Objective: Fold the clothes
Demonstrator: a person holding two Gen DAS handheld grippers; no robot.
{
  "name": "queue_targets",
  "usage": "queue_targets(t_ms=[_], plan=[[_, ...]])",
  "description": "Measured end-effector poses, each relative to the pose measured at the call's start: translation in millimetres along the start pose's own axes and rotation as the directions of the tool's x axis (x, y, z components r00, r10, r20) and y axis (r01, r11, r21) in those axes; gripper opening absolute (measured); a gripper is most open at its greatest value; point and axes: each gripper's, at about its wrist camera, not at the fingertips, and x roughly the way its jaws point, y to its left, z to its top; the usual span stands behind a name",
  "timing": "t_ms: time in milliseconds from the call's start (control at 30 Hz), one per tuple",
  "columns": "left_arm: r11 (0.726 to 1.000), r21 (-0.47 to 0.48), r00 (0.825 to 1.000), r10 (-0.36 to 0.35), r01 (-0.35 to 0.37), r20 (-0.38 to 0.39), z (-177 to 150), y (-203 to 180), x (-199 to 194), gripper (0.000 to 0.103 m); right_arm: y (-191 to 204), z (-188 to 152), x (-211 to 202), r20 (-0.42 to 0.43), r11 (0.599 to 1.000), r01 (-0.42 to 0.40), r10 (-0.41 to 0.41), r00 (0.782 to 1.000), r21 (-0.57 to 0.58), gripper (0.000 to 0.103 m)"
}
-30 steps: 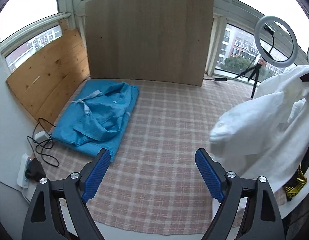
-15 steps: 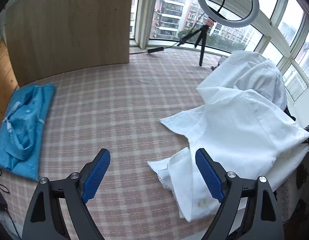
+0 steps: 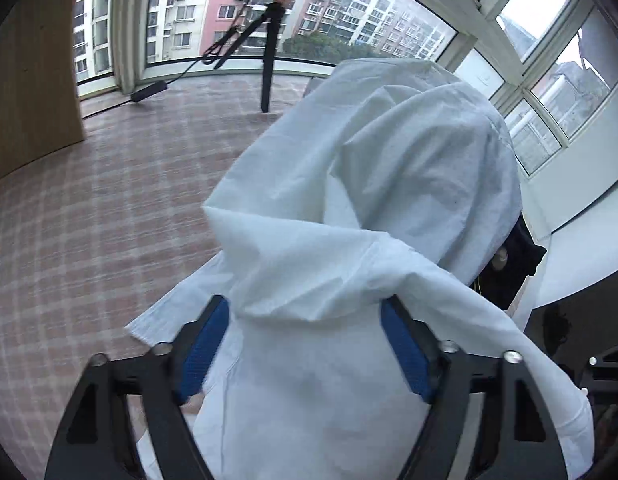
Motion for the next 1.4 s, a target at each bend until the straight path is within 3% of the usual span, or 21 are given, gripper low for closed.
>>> queue_targets(t_ms=[33, 233, 300, 367, 400, 433, 500, 533, 600, 700, 800, 900, 967, 1033, 1067, 1167, 1233, 1333, 1400], plan=[[1.000, 0.007, 1.000, 0.018, -0.018, -0.005, 0, 1, 3, 0.002, -4, -2, -4, 0.016, 1.000, 0.009, -0.010, 1.000, 0.015, 0.042], [0.992, 0.040, 0.992, 0.117, -0.116, -0.034, -3, 11, 20, 0.000, -29, -8, -36, 0.134, 0.998, 0.006, -0.016, 0.991, 0.069, 0.044], [0.997, -0.018, 0.995, 0.069, -0.071, -0.065, -2, 24, 9, 0.000, -28, -8, -36, 0.152, 0.998, 0.021, -0.028, 0.988, 0.051, 0.045], [0.997, -0.053, 0.996, 0.051, -0.055, -0.070, -2, 28, -10, 0.008, -23, -6, -28, 0.144, 0.999, 0.047, -0.048, 0.988, 0.012, 0.045], [0.998, -0.049, 0.997, 0.041, -0.044, -0.061, -2, 24, -22, 0.023, -20, -5, -24, 0.137, 0.999, 0.042, -0.041, 0.990, -0.006, 0.045], [0.998, -0.045, 0.998, 0.029, -0.031, -0.050, -3, 18, -33, 0.045, -16, -4, -21, 0.130, 0.999, 0.026, -0.023, 0.991, -0.020, 0.045], [0.999, -0.018, 0.999, -0.034, 0.033, -0.027, -4, 0, -54, 0.071, -8, -3, -17, 0.120, 0.999, 0.024, -0.018, 0.993, -0.049, 0.045], [0.997, 0.003, 0.997, -0.071, 0.071, -0.022, -4, -10, -61, 0.076, -4, -2, -15, 0.116, 0.997, 0.035, -0.027, 0.993, -0.064, 0.045], [0.992, 0.053, 0.993, -0.111, 0.113, -0.039, -5, -30, -65, 0.076, 1, -4, -13, 0.115, 0.996, 0.044, -0.035, 0.993, -0.083, 0.045], [0.990, 0.094, 0.993, -0.101, 0.106, -0.063, -5, -49, -57, 0.076, 7, -9, -13, 0.118, 0.993, 0.054, -0.041, 0.992, -0.105, 0.045], [0.990, 0.054, 0.986, -0.120, 0.127, -0.119, -3, -52, -37, 0.073, 14, -13, -12, 0.121, 0.990, 0.063, -0.048, 0.992, -0.127, 0.045], [0.984, 0.012, 0.968, -0.170, 0.175, -0.184, -9, -56, -26, 0.056, 20, -18, -12, 0.124, 0.986, 0.073, -0.054, 0.991, -0.149, 0.045], [0.983, 0.034, 0.966, -0.173, 0.182, -0.191, -14, -63, -27, 0.043, 24, -21, -11, 0.126, 0.983, 0.079, -0.059, 0.990, -0.164, 0.045], [0.985, 0.092, 0.978, -0.132, 0.149, -0.163, -19, -70, -32, 0.009, 29, -24, -11, 0.128, 0.980, 0.086, -0.063, 0.990, -0.179, 0.045], [0.984, 0.111, 0.981, -0.119, 0.137, -0.151, -20, -72, -34, 0.004, 29, -26, -12, 0.130, 0.980, 0.090, -0.068, 0.989, -0.177, 0.045], [0.984, 0.119, 0.984, -0.116, 0.133, -0.137, -22, -65, -34, 0.002, 22, -29, -22, 0.150, 0.986, 0.092, -0.071, 0.986, -0.141, 0.045], [0.989, 0.117, 0.990, -0.076, 0.090, -0.120, -24, -55, -34, 0.002, 15, -31, -32, 0.173, 0.990, 0.089, -0.069, 0.982, -0.111, 0.046], [0.993, 0.108, 0.995, -0.040, 0.050, -0.094, -25, -41, -39, 0.001, 7, -31, -44, 0.204, 0.994, 0.082, -0.065, 0.977, -0.079, 0.053], [0.995, 0.103, 0.998, -0.010, 0.017, -0.064, -26, -28, -47, 0.001, 2, -29, -47, 0.216, 0.992, 0.118, -0.103, 0.971, -0.055, 0.057]])
